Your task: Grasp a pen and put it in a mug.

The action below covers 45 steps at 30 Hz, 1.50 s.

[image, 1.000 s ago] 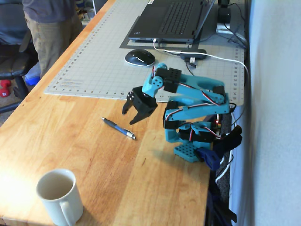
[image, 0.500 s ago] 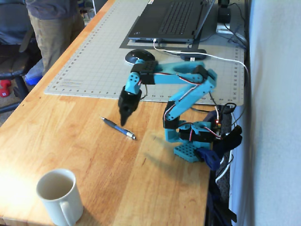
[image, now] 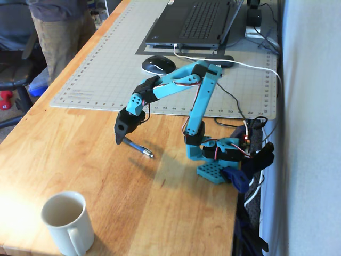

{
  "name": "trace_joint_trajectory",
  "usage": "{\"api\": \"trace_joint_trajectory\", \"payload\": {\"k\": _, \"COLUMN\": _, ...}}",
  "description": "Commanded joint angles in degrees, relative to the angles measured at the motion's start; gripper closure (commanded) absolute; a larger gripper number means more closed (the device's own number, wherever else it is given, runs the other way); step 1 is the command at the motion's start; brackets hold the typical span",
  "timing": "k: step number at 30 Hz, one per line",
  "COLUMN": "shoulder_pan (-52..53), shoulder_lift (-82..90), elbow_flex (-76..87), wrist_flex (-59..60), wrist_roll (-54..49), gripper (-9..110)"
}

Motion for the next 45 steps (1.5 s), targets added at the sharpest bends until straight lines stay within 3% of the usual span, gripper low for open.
{"api": "trace_joint_trajectory", "payload": {"k": 1, "shoulder_pan": 2.72, "shoulder_lift": -1.67, "elbow_flex": -3.96, "wrist_flex": -3.69, "wrist_roll": 0.18, "gripper": 65}}
{"api": "trace_joint_trajectory", "payload": {"k": 9, "shoulder_pan": 3.25, "shoulder_lift": -7.47, "elbow_flex": -4.39, "wrist_flex": -3.78, "wrist_roll": 0.26, "gripper": 68}}
{"api": "trace_joint_trajectory", "payload": {"k": 25, "shoulder_pan": 3.08, "shoulder_lift": -9.58, "elbow_flex": -5.01, "wrist_flex": -3.87, "wrist_roll": 0.44, "gripper": 102}}
{"api": "trace_joint_trajectory", "payload": {"k": 35, "shoulder_pan": 0.44, "shoulder_lift": 6.06, "elbow_flex": -4.83, "wrist_flex": -4.48, "wrist_roll": 0.44, "gripper": 101}}
{"api": "trace_joint_trajectory", "payload": {"k": 39, "shoulder_pan": -3.34, "shoulder_lift": 11.07, "elbow_flex": -3.87, "wrist_flex": -14.59, "wrist_roll": -0.26, "gripper": 101}}
{"api": "trace_joint_trajectory", "payload": {"k": 45, "shoulder_pan": -9.93, "shoulder_lift": 13.36, "elbow_flex": 1.67, "wrist_flex": -43.95, "wrist_roll": 0.35, "gripper": 101}}
